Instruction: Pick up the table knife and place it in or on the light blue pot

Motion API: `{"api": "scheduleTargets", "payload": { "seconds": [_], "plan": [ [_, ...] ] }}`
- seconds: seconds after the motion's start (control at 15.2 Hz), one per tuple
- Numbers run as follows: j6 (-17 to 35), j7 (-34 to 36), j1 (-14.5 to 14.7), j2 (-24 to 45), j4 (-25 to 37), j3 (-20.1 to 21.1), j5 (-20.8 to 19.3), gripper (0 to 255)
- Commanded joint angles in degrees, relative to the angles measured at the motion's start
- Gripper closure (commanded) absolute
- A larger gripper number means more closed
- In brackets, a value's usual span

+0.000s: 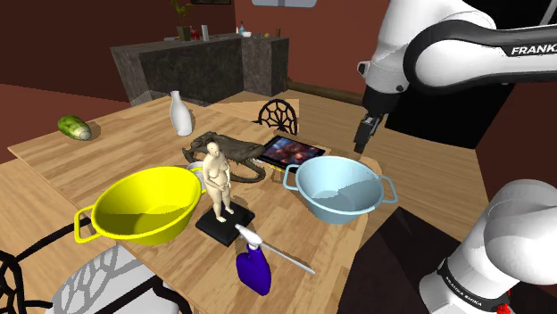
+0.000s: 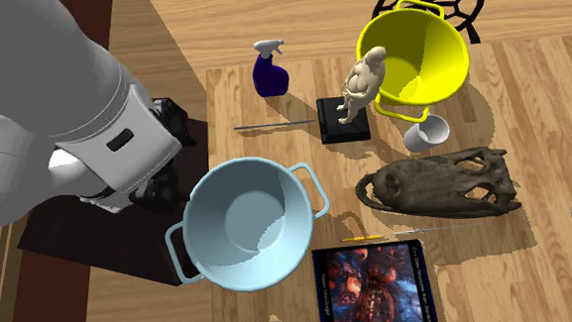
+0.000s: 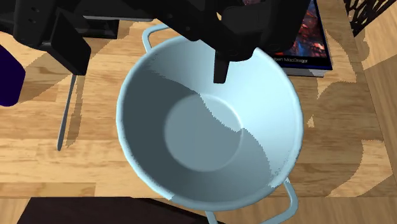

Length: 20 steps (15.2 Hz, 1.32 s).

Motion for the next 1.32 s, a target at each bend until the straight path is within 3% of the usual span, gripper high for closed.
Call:
{"api": "scheduleTargets", "payload": {
  "seconds": [0.0, 0.73, 1.25],
  "plan": [
    [3.5, 1.5, 0.7, 2.4, -1.7, 1.4, 1.0, 0],
    [20.3, 9.3, 4.2, 19.3, -4.8, 9.0, 5.2, 0],
    [31.8, 16.3, 5.5, 36.1, -1.8, 14.4, 4.0, 0]
  ]
}}
